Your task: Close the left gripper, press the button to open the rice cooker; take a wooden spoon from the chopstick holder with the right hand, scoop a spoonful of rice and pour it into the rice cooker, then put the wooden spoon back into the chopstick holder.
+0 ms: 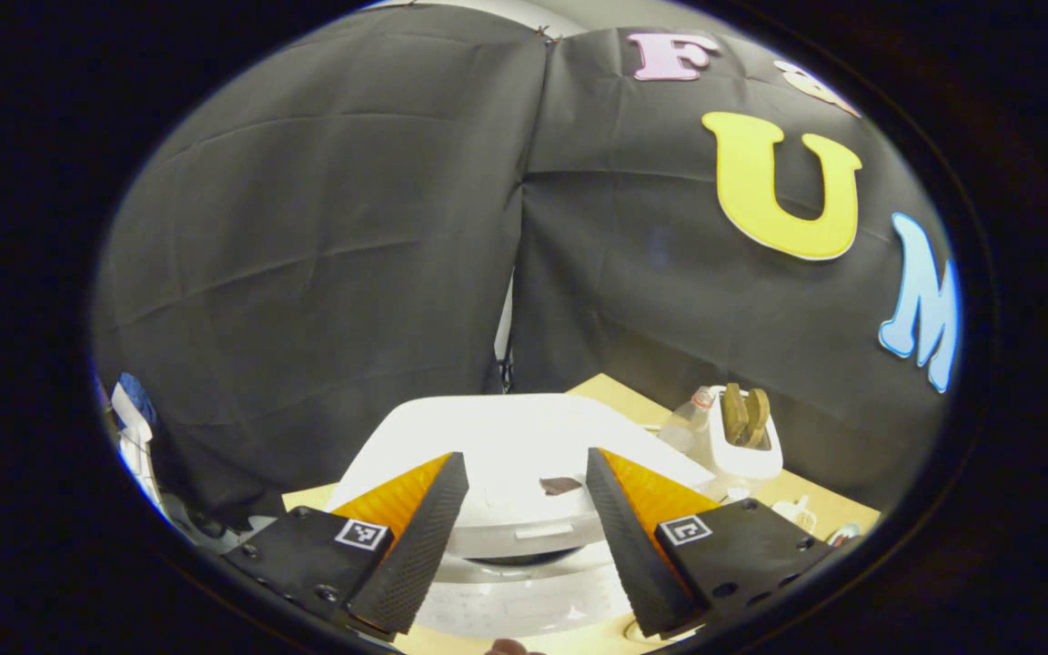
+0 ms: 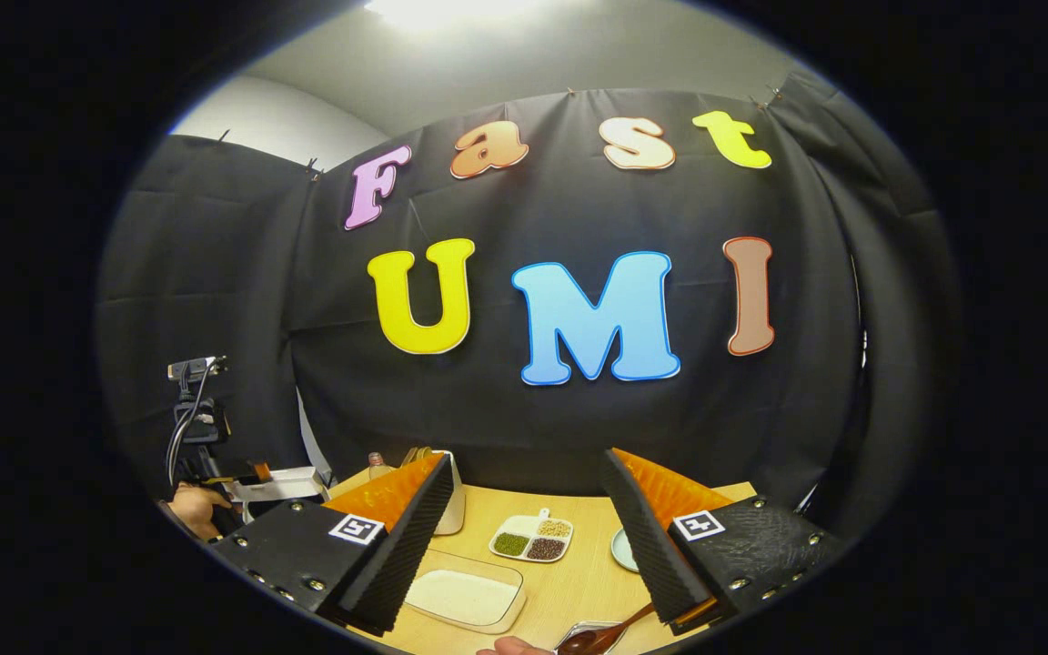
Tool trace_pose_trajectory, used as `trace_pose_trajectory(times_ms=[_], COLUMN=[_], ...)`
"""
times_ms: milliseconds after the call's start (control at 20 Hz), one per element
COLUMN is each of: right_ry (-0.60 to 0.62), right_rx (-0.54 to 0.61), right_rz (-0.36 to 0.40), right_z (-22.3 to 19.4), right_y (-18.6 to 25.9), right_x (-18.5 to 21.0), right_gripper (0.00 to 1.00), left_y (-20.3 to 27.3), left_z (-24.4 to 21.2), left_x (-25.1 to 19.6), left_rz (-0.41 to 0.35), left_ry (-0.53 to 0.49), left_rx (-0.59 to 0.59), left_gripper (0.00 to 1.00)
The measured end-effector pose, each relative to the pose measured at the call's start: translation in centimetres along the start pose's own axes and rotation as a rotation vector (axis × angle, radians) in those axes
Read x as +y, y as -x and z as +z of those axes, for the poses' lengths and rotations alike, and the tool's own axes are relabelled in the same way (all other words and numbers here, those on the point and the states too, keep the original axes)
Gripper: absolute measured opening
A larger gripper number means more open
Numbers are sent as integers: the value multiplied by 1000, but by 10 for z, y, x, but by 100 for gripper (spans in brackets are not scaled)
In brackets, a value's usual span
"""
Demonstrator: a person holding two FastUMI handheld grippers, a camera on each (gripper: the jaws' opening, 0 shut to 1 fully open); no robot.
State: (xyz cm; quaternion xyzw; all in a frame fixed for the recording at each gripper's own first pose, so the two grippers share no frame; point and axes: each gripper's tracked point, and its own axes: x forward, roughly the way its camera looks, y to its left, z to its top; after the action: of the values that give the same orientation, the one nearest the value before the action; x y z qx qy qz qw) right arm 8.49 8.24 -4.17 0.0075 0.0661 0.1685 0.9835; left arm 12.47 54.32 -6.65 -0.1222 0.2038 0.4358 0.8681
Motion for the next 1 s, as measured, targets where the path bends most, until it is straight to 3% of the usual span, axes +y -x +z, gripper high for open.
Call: trace_pose_trajectory(times_ms=[500,700,750,1000], right_ry=[7,1,1,-11], right_rx=[18,29,28,35], right_rz=[-39,-48,-49,-62], right_z=[-4,-8,-7,-14], right_y=[9,11,11,14], right_x=[-6,-8,-9,-14], right_gripper=[100,100,100,100], left_y=[-4,-3,-3,-4], left_z=[-4,-11,-8,-12], left_x=[-1,2,2,3], left_rz=[-3,17,21,28], left_ry=[-53,-50,-49,-72], left_rx=[12,51,54,72], left_gripper=[99,99,95,96])
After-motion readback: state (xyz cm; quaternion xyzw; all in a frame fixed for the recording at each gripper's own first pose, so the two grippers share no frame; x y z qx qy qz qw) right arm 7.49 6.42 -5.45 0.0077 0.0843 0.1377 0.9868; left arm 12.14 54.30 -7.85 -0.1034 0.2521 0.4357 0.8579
